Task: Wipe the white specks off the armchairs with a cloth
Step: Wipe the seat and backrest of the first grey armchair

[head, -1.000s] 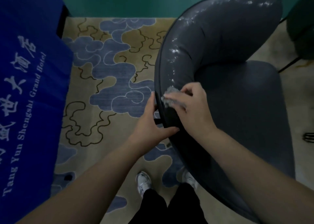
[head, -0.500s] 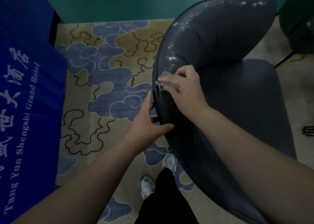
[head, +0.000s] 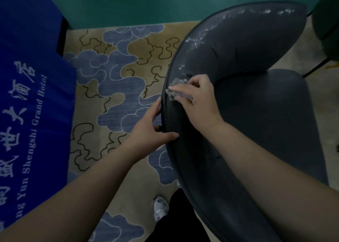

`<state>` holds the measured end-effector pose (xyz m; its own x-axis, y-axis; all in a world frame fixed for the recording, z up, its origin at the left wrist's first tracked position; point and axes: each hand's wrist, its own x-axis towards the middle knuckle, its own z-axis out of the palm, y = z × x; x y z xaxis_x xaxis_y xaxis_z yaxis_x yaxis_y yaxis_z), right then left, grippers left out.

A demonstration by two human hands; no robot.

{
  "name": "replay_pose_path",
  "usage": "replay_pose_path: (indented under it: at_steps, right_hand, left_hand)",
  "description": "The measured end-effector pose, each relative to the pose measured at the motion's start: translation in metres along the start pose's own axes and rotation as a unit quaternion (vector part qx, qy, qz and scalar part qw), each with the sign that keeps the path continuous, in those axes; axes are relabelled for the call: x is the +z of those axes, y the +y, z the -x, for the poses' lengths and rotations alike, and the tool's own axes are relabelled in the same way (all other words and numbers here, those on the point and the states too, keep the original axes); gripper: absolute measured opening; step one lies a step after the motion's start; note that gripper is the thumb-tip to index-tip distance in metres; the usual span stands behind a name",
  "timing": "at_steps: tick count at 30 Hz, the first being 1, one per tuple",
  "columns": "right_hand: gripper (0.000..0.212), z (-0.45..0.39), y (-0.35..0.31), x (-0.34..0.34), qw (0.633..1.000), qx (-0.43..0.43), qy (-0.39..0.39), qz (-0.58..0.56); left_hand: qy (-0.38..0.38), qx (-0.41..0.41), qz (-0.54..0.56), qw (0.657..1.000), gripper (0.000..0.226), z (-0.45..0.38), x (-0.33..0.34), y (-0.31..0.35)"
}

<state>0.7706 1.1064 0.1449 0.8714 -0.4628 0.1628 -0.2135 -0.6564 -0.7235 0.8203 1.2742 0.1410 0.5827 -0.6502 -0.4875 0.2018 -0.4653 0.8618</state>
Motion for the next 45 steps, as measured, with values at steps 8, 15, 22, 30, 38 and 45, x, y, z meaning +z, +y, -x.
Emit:
replay_pose_path:
  at_steps: [8,15,22,30,38,45]
  right_hand:
    - [0.028,-0.015,0.007,-0.004,1.000,-0.016,-0.009,0.017]
    - [0.032,-0.001,0.013,0.000,0.998,0.042,0.024,-0.026]
    - [0.028,-0.065,0.019,0.005,0.994,0.102,0.041,-0.011]
    - [0.038,-0.021,0.012,0.008,0.988,0.124,0.058,-0.064]
    - [0.028,-0.052,0.013,0.009,0.960,0.226,0.118,-0.113]
    - [0.031,-0.030,0.012,0.010,0.948,0.264,0.121,-0.130]
  left_hand:
    - [-0.027,-0.017,-0.014,0.999,0.111,-0.023,-0.009,0.013]
    - [-0.059,0.000,-0.025,0.998,0.113,-0.052,-0.022,0.022]
    - [-0.109,0.000,-0.062,0.992,0.120,-0.084,-0.036,0.032]
    - [-0.182,0.001,-0.080,0.980,0.126,-0.115,-0.055,0.047]
    - [-0.224,0.035,-0.089,0.970,0.126,-0.134,-0.061,0.060]
    - [-0.229,0.039,-0.083,0.969,0.122,-0.134,-0.061,0.060]
